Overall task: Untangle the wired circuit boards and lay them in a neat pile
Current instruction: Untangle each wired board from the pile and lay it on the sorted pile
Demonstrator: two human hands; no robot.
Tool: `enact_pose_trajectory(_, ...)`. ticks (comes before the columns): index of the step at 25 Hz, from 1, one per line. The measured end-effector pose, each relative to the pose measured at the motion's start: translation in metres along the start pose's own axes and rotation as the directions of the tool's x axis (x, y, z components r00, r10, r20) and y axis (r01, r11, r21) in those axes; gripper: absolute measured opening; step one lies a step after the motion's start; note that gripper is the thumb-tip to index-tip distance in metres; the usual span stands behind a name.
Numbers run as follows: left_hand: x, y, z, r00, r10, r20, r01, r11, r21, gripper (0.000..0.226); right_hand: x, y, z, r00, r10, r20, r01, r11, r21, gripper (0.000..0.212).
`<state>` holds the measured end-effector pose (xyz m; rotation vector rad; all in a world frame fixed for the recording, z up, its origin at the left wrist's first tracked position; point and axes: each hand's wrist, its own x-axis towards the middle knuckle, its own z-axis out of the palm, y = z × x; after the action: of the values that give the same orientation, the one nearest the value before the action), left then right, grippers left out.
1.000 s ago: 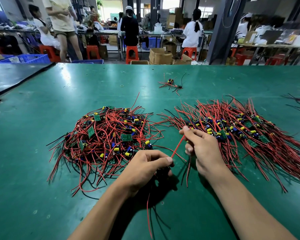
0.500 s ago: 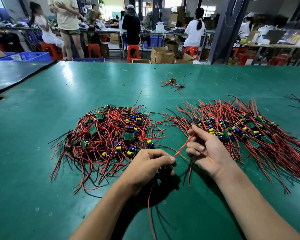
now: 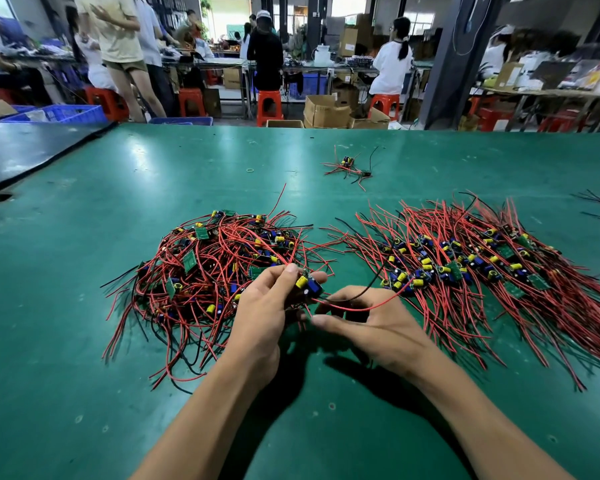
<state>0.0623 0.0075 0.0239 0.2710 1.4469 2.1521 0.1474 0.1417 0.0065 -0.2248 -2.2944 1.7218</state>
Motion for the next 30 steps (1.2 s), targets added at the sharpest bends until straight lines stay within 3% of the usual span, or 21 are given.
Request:
enact_pose_trajectory(3, 0.001, -0.003, 0.000, 0.999, 0.036, 0.003, -0.036, 0.999, 0.020, 0.011, 0.000, -0.004, 0.007, 0.998, -0.036, -0.043, 0.036, 0.999, 0.014, 0.020)
enact_pose_trajectory(7, -0.001, -0.002, -0.003, 0.996, 0.031, 0.079, -0.028, 0.999, -0.042, 0.003, 0.005, -0.010, -0.001, 0.993, 0.050, -0.109, -0.006, 0.927, 0.374, 0.028)
enact_pose_trajectory(10, -0.002, -0.001, -0.005, 0.975, -0.052, 0.215, 0.089, 0.982, -0.166, 0.018, 0.004, -0.011, -0.014, 0.994, 0.110, 0.024, -0.106, 0.850, 0.517, 0.029)
enact_pose_trajectory(14, -0.008, 0.004, -0.010, 0.879, -0.121, 0.461, 0.275, 0.918, -0.285, 0.040, 0.000, -0.013, -0.022, 0.983, 0.078, 0.164, -0.164, 0.764, 0.623, 0.035)
enact_pose_trajectory(16, -0.009, 0.007, -0.011, 0.848, -0.139, 0.511, 0.318, 0.905, -0.282, 0.036, -0.001, -0.015, -0.024, 0.974, 0.041, 0.222, -0.181, 0.731, 0.658, 0.038)
enact_pose_trajectory(18, -0.009, 0.007, -0.007, 0.844, -0.232, 0.482, 0.351, 0.921, -0.171, 0.021, -0.003, -0.015, -0.025, 0.956, 0.027, 0.291, -0.212, 0.749, 0.627, 0.040)
enact_pose_trajectory(22, -0.013, 0.003, -0.001, 0.832, -0.302, 0.465, 0.361, 0.932, -0.041, 0.025, -0.005, -0.017, -0.024, 0.936, 0.123, 0.329, -0.272, 0.847, 0.458, 0.030)
enact_pose_trajectory(26, -0.013, -0.003, 0.001, 0.884, -0.233, 0.406, 0.279, 0.959, -0.056, 0.015, 0.003, -0.011, -0.025, 0.966, 0.229, 0.119, -0.257, 0.887, 0.383, 0.030)
enact_pose_trajectory(30, -0.009, -0.007, 0.003, 0.913, -0.224, 0.342, 0.251, 0.967, -0.036, 0.014, 0.006, -0.007, -0.026, 0.983, 0.182, 0.021, -0.168, 0.851, 0.498, 0.024)
